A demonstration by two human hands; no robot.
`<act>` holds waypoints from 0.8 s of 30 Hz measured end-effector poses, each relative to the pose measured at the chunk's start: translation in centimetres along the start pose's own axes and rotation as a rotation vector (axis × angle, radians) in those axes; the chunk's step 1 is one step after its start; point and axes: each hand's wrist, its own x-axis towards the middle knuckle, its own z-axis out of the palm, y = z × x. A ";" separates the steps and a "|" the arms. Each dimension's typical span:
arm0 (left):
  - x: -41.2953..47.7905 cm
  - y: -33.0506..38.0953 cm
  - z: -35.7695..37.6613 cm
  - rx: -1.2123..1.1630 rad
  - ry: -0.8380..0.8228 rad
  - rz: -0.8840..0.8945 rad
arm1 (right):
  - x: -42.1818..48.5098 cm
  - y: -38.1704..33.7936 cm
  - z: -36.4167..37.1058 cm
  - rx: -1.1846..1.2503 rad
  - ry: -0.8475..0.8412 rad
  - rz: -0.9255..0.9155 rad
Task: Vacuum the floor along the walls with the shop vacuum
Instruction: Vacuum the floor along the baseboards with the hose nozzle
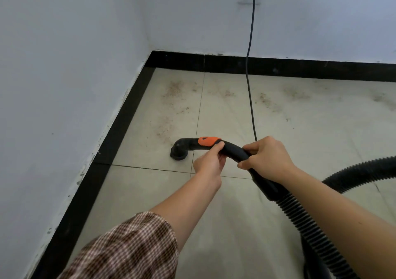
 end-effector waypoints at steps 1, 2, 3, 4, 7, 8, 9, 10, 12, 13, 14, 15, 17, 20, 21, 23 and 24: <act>0.0 -0.1 0.2 0.007 -0.010 -0.004 | 0.0 0.1 -0.2 0.000 0.008 0.006; 0.1 -0.1 0.4 0.014 -0.013 -0.006 | 0.1 0.2 -0.3 0.001 0.014 0.011; 0.2 -0.1 0.7 0.020 -0.016 -0.008 | 0.2 0.3 -0.5 0.003 0.021 0.015; 0.3 -0.1 0.9 0.023 -0.023 -0.009 | 0.3 0.3 -0.6 0.003 0.026 0.017; 0.5 0.0 1.6 0.032 -0.046 -0.017 | 0.5 0.4 -0.8 0.014 0.047 0.030; 0.6 -0.1 1.8 0.036 -0.052 -0.020 | 0.6 0.4 -0.9 0.020 0.053 0.035; 0.7 -0.1 2.0 0.039 -0.058 -0.022 | 0.6 0.5 -0.9 0.025 0.061 0.040; 0.8 -0.2 2.2 0.042 -0.062 -0.024 | 0.7 0.7 -1.0 0.028 0.069 0.044; 1.0 -0.3 2.5 0.051 -0.071 -0.033 | 0.8 0.9 -1.0 0.035 0.084 0.051; 1.1 -0.4 2.7 0.057 -0.080 -0.037 | 0.9 1.1 -1.0 0.040 0.093 0.053; 1.3 -0.4 2.8 0.063 -0.089 -0.039 | 1.0 1.2 -0.9 0.046 0.100 0.055; 1.4 -0.4 3.0 0.068 -0.095 -0.039 | 1.1 1.2 -0.9 0.055 0.106 0.059; 1.8 -0.2 3.2 0.073 -0.098 -0.031 | 1.4 1.2 -0.8 0.073 0.115 0.069; 2.2 0.1 3.3 0.077 -0.083 -0.011 | 1.9 0.9 -0.4 0.091 0.127 0.080; 2.4 0.3 3.3 0.076 -0.081 -0.006 | 2.1 0.8 -0.3 0.094 0.131 0.080; 2.7 0.6 3.3 0.067 -0.084 0.004 | 2.4 0.6 0.0 0.097 0.139 0.078; 2.8 0.7 3.3 0.062 -0.088 0.008 | 2.5 0.5 0.1 0.100 0.144 0.080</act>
